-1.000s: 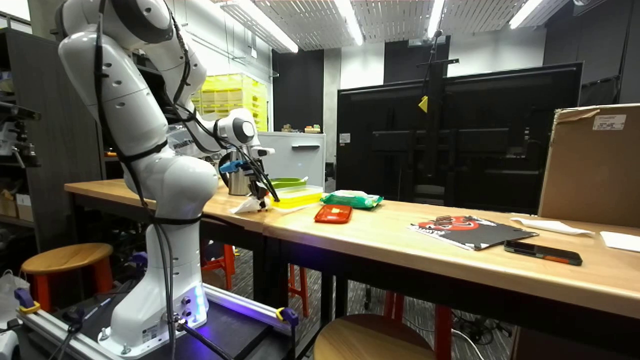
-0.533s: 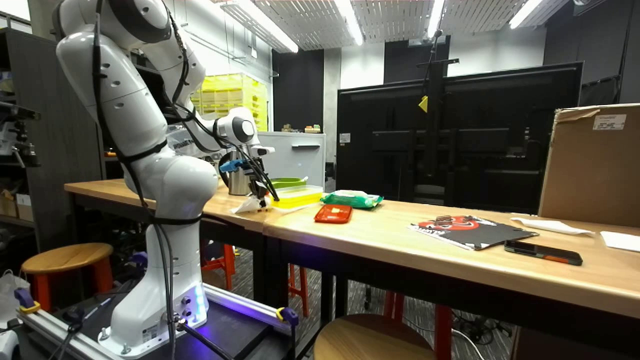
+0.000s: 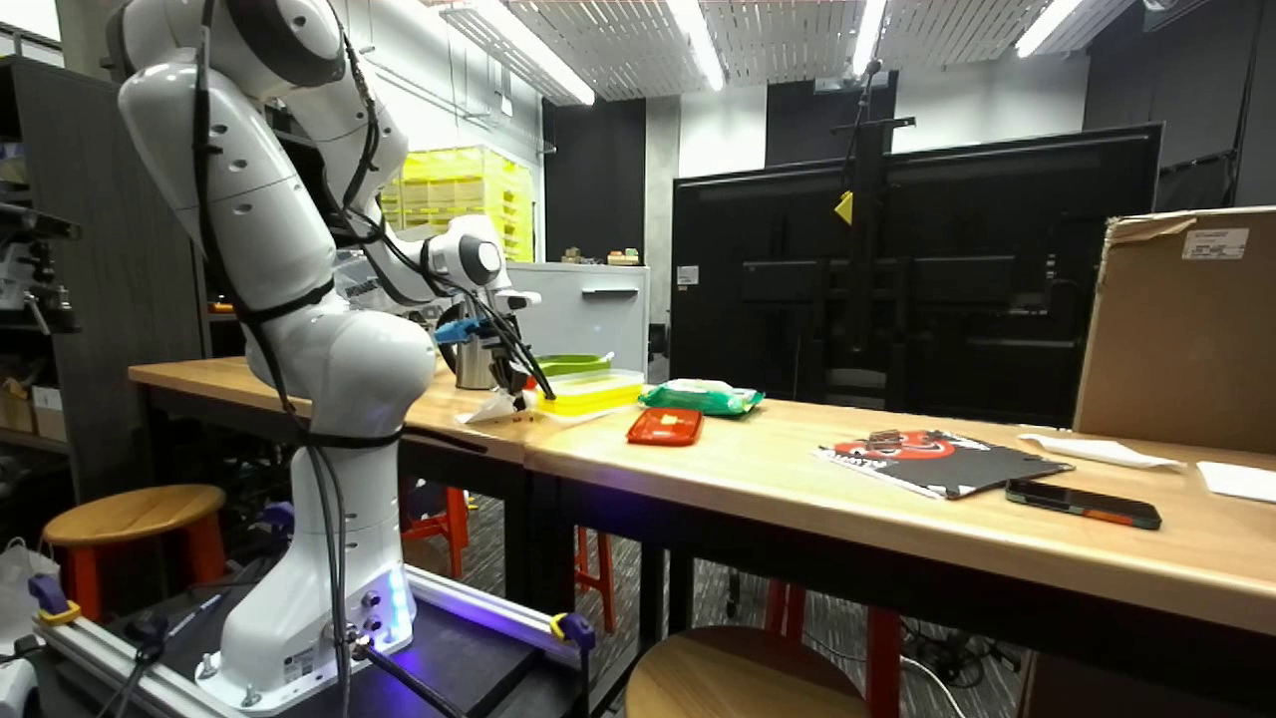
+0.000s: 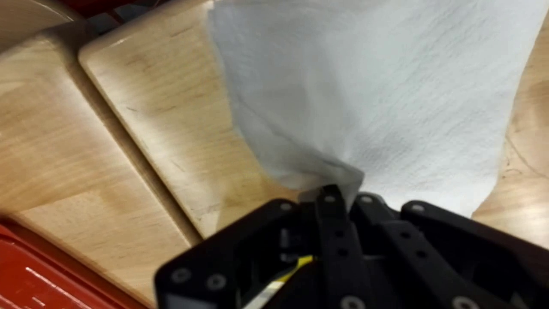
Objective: Use the napkin to move the small black objects on the counter to the right.
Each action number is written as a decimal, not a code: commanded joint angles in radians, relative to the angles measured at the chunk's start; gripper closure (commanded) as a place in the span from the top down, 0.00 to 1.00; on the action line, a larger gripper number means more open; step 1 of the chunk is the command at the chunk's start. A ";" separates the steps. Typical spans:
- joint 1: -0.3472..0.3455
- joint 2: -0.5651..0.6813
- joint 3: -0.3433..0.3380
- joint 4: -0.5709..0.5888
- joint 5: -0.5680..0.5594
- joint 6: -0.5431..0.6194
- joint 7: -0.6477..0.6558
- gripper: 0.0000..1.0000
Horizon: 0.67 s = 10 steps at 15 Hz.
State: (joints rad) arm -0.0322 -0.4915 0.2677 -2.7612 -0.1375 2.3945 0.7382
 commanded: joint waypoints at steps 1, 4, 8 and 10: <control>0.014 0.051 0.020 0.036 -0.009 0.030 0.006 0.00; 0.024 0.092 0.030 0.069 -0.016 0.046 -0.003 0.00; 0.036 0.138 0.034 0.116 -0.024 0.048 -0.016 0.00; 0.040 0.161 0.034 0.138 -0.030 0.050 -0.022 0.00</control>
State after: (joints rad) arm 0.0022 -0.3749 0.3010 -2.6654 -0.1388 2.4388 0.7264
